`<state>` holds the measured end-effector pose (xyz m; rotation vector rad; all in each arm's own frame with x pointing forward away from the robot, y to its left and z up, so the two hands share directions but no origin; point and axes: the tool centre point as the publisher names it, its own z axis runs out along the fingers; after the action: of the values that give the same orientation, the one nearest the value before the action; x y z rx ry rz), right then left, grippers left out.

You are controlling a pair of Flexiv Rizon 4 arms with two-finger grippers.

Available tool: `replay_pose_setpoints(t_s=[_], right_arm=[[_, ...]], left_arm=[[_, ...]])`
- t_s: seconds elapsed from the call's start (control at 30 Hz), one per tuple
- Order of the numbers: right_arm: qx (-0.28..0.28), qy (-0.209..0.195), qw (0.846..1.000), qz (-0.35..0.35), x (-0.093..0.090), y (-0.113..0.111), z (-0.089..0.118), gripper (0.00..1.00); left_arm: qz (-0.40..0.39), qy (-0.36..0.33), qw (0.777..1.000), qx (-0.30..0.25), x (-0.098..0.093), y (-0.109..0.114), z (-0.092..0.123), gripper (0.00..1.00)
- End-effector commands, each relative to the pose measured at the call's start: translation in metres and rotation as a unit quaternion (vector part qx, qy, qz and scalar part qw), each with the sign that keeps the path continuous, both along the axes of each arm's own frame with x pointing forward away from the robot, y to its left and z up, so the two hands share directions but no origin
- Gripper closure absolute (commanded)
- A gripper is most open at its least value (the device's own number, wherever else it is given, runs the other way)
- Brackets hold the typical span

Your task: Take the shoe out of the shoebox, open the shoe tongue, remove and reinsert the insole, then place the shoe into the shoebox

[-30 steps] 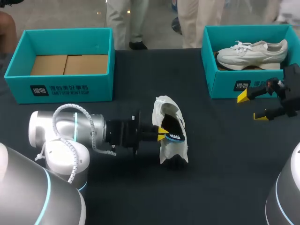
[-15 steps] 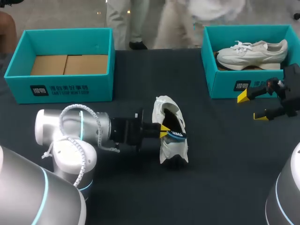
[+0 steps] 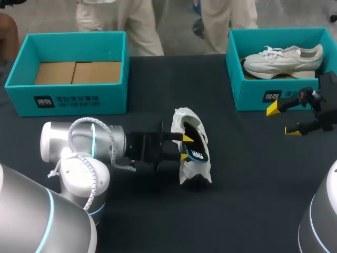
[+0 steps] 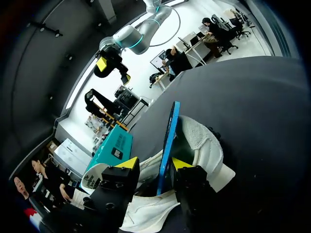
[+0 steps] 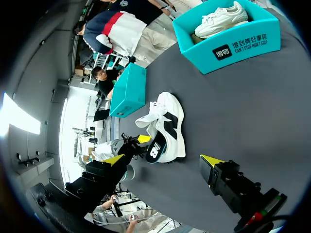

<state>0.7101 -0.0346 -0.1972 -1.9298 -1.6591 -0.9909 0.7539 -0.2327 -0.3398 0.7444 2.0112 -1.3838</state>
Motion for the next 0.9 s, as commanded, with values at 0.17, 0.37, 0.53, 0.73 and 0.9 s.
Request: replay_pose_setpoints(t_s=[0.17,0.37,0.53,0.73,0.9], right_arm=[[-0.002,0.001,1.0,-0.001,0.0,0.001,0.0,0.0],[-0.002,0.001,1.0,-0.001,0.0,0.001,0.0,0.0],[-0.002,0.001,1.0,-0.001,0.0,0.001,0.0,0.0],[-0.002,0.001,1.0,-0.001,0.0,0.001,0.0,0.0],[-0.002,0.001,1.0,-0.001,0.0,0.001,0.0,0.0]], left_arm=[[-0.009,0.003,1.0,0.005,-0.011,0.007,0.002,1.0],[-0.013,-0.005,1.0,0.008,-0.006,-0.003,-0.003,1.0],[-0.013,-0.026,0.999,0.017,0.004,-0.008,-0.009,1.0],[-0.007,-0.038,0.999,0.024,0.014,-0.008,-0.013,1.0],[-0.003,-0.038,0.999,0.029,0.017,-0.005,-0.014,1.0]])
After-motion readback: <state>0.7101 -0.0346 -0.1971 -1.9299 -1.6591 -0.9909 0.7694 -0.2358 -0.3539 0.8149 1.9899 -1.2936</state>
